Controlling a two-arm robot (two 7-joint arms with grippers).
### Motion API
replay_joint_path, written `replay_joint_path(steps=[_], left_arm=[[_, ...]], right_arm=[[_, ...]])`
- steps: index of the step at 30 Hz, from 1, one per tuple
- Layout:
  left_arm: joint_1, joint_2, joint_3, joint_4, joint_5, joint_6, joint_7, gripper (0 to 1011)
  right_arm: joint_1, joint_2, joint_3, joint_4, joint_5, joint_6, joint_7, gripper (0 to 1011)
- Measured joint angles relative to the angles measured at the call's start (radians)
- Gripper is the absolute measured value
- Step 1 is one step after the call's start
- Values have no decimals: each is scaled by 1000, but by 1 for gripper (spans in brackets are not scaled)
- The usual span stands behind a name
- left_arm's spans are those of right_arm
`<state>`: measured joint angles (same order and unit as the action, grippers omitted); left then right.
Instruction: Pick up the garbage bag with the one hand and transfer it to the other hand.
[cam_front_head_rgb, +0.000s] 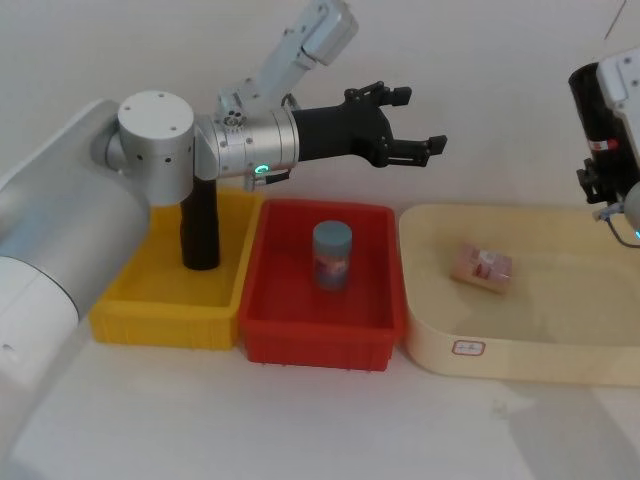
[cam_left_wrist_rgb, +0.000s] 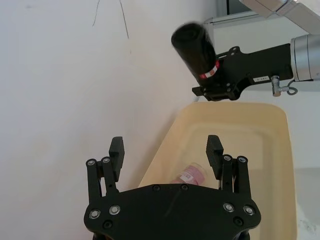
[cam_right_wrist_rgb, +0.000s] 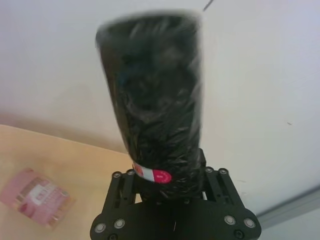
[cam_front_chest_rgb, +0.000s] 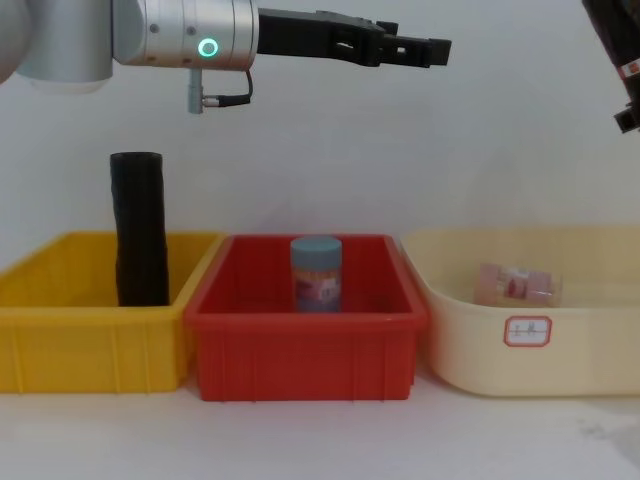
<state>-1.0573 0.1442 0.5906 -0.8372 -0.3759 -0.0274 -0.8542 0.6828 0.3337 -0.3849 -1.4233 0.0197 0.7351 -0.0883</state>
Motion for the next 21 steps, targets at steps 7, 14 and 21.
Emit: replay_joint_path(steps=[7,14,21], left_arm=[[0,0,0,0,0,0,0,1001],[0,0,0,0,0,0,0,1001],[0,0,0,0,0,0,0,1002]], right_arm=[[6,15,-5,-3,-17,26,-1,725],[10,24,-9,-4,-27,41,-2,945],[12,29,-10,-5,-32,49,-3,1000]])
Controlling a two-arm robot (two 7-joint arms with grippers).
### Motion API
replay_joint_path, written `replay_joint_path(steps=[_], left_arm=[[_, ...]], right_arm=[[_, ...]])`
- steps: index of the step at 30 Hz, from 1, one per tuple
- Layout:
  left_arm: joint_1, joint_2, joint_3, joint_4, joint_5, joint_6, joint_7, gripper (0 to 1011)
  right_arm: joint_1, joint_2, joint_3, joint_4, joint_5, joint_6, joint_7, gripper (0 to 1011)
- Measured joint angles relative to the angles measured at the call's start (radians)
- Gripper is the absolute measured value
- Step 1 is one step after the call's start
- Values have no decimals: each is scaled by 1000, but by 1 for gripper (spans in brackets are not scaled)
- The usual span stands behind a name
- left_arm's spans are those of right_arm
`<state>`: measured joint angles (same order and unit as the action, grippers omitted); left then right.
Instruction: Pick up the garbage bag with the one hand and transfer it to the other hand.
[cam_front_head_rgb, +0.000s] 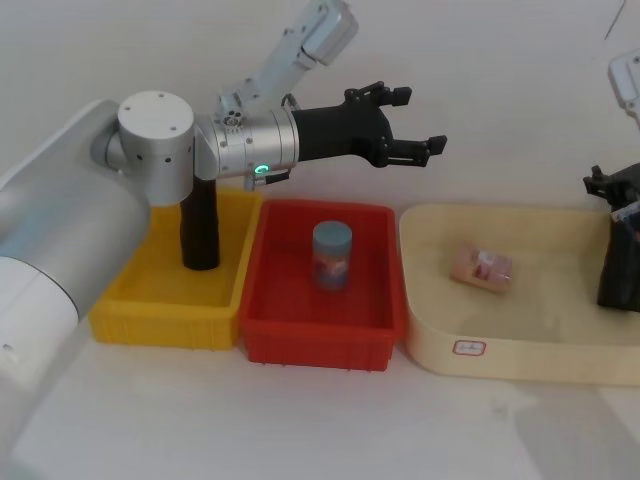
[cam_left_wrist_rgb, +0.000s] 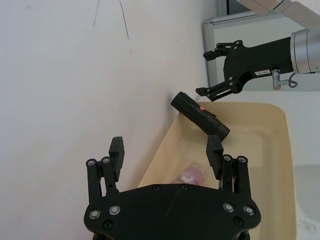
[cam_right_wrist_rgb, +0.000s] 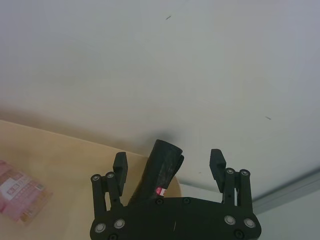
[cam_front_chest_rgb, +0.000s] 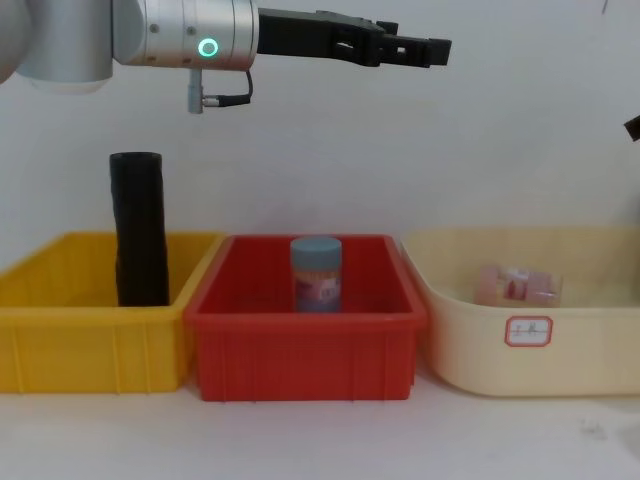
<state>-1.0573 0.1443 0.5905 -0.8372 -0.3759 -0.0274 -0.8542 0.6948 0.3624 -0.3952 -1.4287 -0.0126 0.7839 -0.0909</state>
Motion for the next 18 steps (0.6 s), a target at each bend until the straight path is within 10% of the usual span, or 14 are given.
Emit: replay_joint_path(steps=[18], left_arm=[[0,0,0,0,0,0,0,1002]], right_arm=[[2,4,-2,-1,-6,8,0,1000]])
